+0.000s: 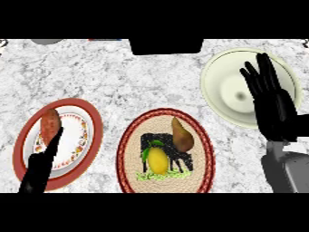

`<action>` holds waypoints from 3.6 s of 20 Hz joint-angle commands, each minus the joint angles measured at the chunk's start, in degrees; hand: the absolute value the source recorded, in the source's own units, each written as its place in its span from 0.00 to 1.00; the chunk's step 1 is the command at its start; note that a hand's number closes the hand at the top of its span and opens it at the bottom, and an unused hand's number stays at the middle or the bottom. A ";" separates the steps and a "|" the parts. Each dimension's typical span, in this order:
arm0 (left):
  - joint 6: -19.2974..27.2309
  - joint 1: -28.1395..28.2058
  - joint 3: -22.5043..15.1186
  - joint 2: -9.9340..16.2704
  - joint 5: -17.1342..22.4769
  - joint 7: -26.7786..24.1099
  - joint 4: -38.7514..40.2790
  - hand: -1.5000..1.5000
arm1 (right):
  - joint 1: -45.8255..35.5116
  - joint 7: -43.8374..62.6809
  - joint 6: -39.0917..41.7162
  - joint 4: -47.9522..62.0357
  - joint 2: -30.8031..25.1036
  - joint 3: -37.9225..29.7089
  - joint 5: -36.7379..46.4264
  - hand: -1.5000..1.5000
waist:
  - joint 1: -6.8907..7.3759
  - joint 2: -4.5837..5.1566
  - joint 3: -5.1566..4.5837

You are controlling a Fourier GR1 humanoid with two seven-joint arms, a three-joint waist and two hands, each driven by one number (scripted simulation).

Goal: Pick the lemon from the placemat and place it in the bowl

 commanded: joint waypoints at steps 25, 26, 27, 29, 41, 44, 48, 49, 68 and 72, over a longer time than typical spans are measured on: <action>5.35 -14.16 -0.84 -9.23 -2.16 5.92 -14.16 0.50 | 16.66 16.79 -11.46 -21.73 5.98 41.26 63.14 0.00 | 0.27 -1.57 -1.55; 3.60 -14.51 0.85 -8.23 -1.10 5.45 -14.49 0.50 | 14.92 18.81 -8.60 -19.78 6.84 40.33 63.42 0.00 | 0.85 -1.45 -1.52; 4.07 -12.86 0.54 -8.39 -1.59 4.70 -13.58 0.50 | 12.58 24.74 -3.61 -23.26 8.07 40.17 64.56 0.00 | 0.91 -1.49 -1.57; 3.70 -12.71 0.32 -9.86 -1.99 3.35 -13.18 0.50 | 12.36 28.43 -2.77 -20.61 10.57 43.01 66.06 0.00 | 1.20 -1.38 -1.52; -0.62 -15.71 4.19 -10.93 -2.17 1.92 -7.59 0.50 | 5.29 46.19 8.25 -12.90 10.72 42.35 59.94 0.00 | 1.52 -1.24 -1.47; -0.57 -16.59 4.56 -13.21 -4.02 3.67 -8.41 0.50 | 3.57 45.01 11.28 -13.29 10.72 37.63 56.53 0.00 | 1.51 -1.29 -1.45; -2.15 -13.69 6.71 -11.76 -5.61 4.06 -11.51 0.50 | 13.24 37.14 8.31 -15.15 9.66 41.09 59.39 0.00 | 1.41 -1.37 -1.44; -1.59 -11.55 5.02 -13.88 -6.58 3.58 -12.86 0.50 | 13.32 35.74 8.11 -13.28 9.90 40.59 59.01 0.00 | 1.46 -1.36 -1.44; -3.29 -14.03 8.97 -19.56 -12.53 5.16 -11.26 0.50 | 16.78 26.54 3.68 -10.08 10.72 38.38 48.94 0.00 | 1.40 -1.31 -1.44; -7.75 -10.83 11.24 -16.41 -10.06 7.02 -16.32 0.50 | 16.97 17.53 2.21 -3.29 10.52 33.30 45.41 0.00 | 1.58 -1.33 -1.43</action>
